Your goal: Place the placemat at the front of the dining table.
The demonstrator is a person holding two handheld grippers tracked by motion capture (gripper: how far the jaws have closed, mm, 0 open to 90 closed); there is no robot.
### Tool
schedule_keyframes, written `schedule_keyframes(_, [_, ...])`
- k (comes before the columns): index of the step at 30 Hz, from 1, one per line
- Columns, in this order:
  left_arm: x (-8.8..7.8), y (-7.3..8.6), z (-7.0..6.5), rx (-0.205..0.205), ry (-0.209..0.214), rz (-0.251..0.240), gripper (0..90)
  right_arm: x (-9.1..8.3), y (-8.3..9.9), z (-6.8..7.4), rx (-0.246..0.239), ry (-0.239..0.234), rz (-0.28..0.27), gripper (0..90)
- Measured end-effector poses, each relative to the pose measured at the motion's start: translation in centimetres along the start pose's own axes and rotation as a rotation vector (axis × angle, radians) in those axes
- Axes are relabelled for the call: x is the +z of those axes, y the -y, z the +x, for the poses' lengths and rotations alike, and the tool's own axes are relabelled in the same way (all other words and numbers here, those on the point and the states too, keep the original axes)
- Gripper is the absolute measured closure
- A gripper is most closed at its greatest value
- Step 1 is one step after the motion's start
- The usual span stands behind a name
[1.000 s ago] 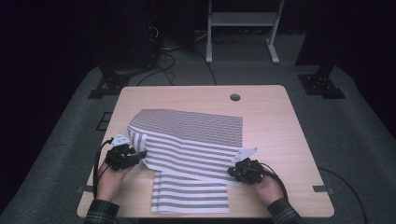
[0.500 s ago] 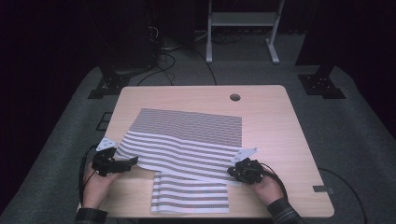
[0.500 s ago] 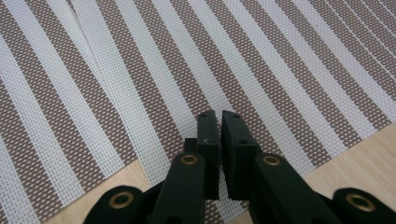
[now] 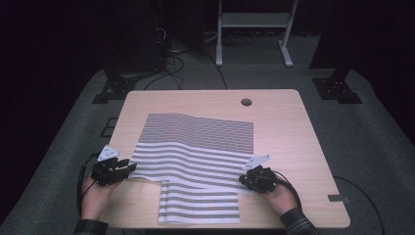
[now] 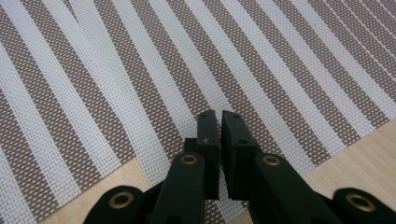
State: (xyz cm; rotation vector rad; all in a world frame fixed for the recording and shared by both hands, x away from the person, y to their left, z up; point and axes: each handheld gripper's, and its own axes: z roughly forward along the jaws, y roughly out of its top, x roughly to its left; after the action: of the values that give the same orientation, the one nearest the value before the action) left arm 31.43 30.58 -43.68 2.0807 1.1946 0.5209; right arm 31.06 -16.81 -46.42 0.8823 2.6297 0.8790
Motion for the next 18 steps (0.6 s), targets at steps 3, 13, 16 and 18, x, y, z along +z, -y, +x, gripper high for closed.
schedule_keyframes(3, [0.5,0.2,-0.1,0.021,0.006,0.032,76.2,0.0,0.1,-0.1,0.007,0.006,0.001,85.7])
schedule_keyframes(13, [2.5,0.9,-0.7,0.060,0.042,0.128,84.1,-0.3,0.4,-0.8,0.023,0.031,0.004,85.7])
schedule_keyframes(16, [2.6,0.6,-1.3,0.080,0.047,0.133,84.0,-0.5,0.6,-1.3,0.035,0.046,0.004,85.7])
schedule_keyframes(18, [2.8,0.5,-1.5,0.090,0.049,0.134,84.1,-0.5,0.8,-1.7,0.046,0.051,0.003,85.7])
